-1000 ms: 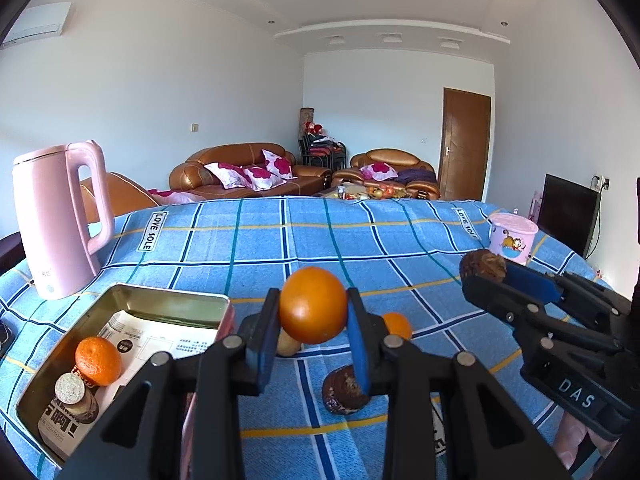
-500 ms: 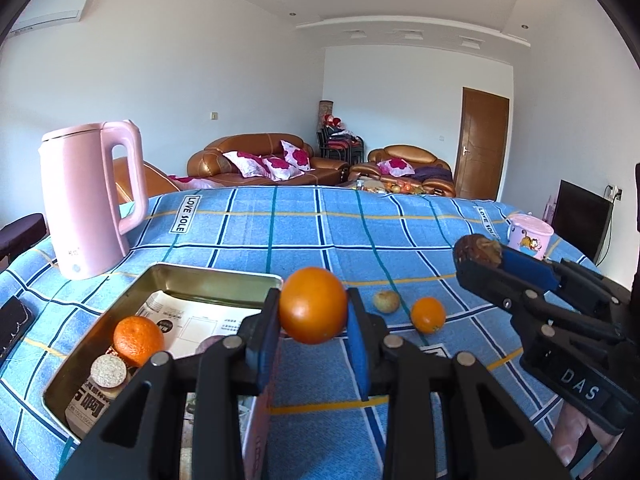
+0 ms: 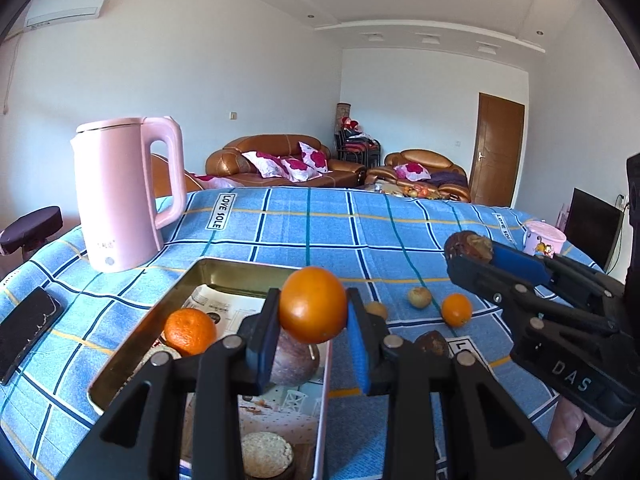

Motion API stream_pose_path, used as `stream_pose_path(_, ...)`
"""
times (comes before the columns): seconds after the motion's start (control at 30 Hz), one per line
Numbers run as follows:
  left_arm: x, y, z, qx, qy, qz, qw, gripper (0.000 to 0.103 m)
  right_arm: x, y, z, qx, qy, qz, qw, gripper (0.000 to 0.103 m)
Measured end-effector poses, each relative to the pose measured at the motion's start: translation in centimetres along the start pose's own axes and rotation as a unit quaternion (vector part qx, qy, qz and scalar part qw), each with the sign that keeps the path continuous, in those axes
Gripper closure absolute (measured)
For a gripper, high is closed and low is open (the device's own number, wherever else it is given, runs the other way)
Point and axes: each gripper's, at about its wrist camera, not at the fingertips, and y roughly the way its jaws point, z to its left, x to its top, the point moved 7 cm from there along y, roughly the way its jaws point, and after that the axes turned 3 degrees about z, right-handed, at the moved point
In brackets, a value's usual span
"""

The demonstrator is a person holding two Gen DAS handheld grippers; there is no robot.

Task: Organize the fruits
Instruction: 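Carry the orange and brown cake toward the tin box with both grippers, then lower the orange and brown cake over the open tin with both grippers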

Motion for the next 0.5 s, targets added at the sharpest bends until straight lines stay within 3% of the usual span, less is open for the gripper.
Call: stream_pose_path(0.5, -0.5, -0.8, 3.9, 0.034, -0.021, 0.002, 0.9992, 0.07, 0.7, 1.3, 4.3, 0.031, -0.03, 0.003, 0.999, 0.064)
